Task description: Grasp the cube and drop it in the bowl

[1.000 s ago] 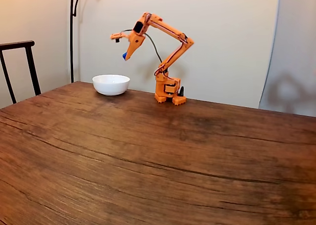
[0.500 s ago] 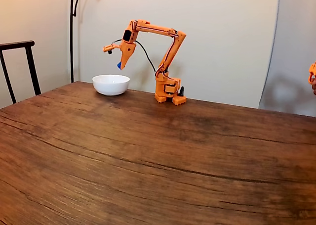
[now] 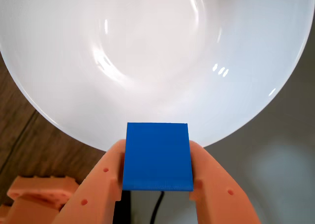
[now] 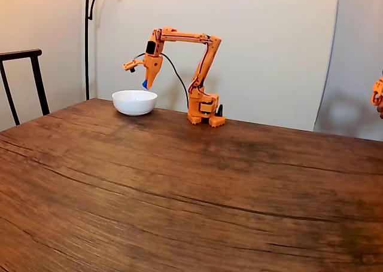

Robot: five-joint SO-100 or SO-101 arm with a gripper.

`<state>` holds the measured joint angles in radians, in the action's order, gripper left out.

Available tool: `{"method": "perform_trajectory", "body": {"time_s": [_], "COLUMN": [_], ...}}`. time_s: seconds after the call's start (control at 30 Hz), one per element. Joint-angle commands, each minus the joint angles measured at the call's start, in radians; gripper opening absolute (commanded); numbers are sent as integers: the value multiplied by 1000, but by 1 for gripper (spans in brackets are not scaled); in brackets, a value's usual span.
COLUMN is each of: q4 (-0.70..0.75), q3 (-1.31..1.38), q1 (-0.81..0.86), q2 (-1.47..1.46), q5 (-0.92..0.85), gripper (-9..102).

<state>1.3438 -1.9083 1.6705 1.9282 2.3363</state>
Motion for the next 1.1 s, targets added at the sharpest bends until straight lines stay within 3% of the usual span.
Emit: {"method": "perform_trajectory", "body": {"time_s": [0.0,0.13,0.53,0.83,1.07], "q4": [-8,-8,57,112,195], "q3": [18,18,38,107,209], "q1": [-18,-46,-81,-295,-483], "q2": [6,6,25,25,25], "q5": [5,5,5,-12,-54], "gripper": [12,17,16,15,1]}}
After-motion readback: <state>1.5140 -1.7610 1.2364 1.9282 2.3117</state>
